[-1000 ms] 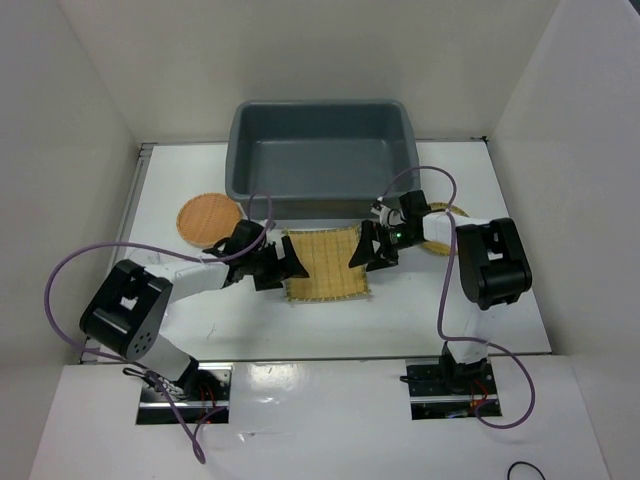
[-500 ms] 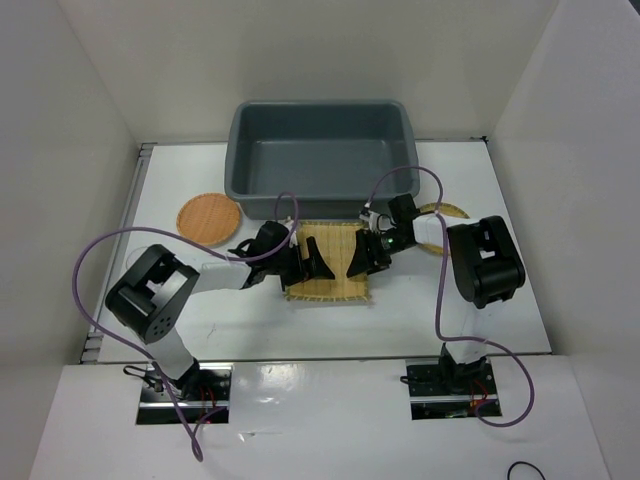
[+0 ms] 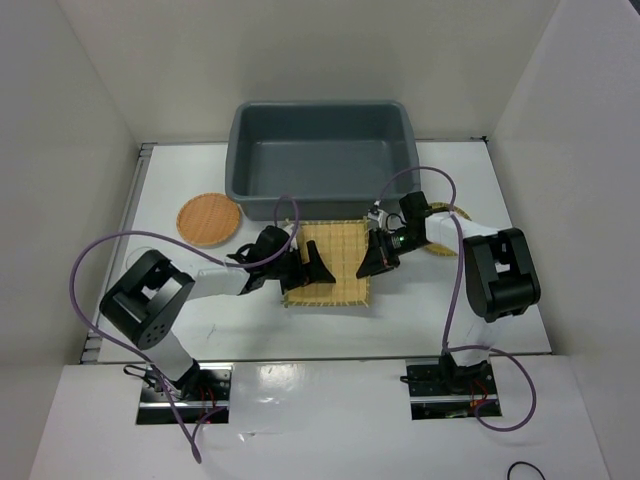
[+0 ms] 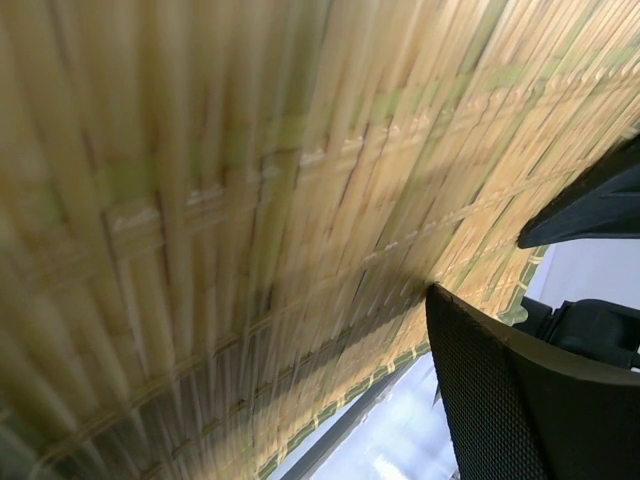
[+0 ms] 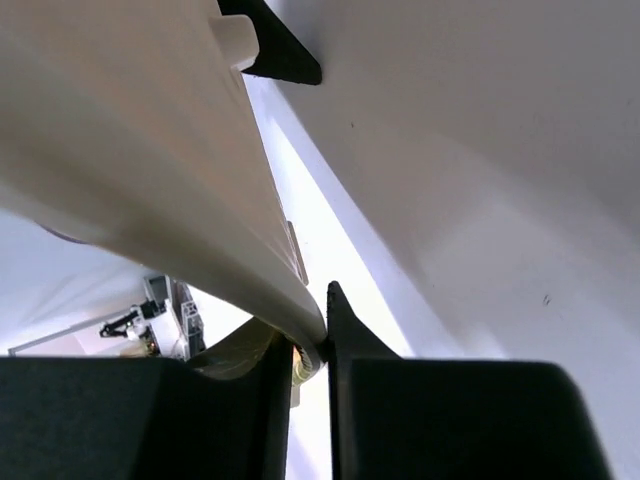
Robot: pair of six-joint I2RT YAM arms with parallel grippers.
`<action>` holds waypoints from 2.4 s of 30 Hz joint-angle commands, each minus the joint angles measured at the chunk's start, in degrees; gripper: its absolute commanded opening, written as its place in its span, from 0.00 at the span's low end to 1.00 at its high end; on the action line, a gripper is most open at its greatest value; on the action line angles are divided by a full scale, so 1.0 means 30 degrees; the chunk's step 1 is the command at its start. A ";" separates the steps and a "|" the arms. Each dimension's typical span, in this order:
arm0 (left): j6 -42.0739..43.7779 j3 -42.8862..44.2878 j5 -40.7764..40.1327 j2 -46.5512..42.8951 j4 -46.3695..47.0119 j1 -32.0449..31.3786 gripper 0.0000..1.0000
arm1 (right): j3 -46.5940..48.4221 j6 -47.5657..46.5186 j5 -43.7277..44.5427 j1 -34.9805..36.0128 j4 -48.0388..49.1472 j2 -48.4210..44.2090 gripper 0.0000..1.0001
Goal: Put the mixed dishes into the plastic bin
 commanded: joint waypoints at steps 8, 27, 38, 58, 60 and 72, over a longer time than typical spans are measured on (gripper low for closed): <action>0.0957 -0.0012 -0.0656 -0.2838 -0.3798 -0.2177 1.00 | 0.0995 -0.2335 -0.2029 0.1959 -0.0963 -0.2940 0.00; 0.0988 0.1980 0.1453 -0.0201 -0.2014 -0.2968 1.00 | 0.0792 -0.1485 -0.4406 0.1959 0.0092 -0.4698 0.00; 0.3388 0.4266 0.0809 -0.4093 -0.8662 -0.1682 1.00 | 0.3517 -0.3011 -0.6015 -0.2082 -0.3424 -0.4874 0.00; 0.5292 0.6283 0.0577 -0.9774 -1.3112 0.2562 1.00 | 0.6677 0.1162 -0.6074 -0.4016 -0.0942 -0.5670 0.00; 0.5673 0.6519 0.0575 -1.1006 -1.4315 0.3269 1.00 | 0.8197 0.2669 -0.5900 -0.4018 0.0473 -0.4793 0.00; 0.3742 0.2713 0.0313 -1.7602 -1.6015 0.4737 1.00 | 1.7983 0.4261 -0.2887 -0.4194 0.1797 0.5577 0.00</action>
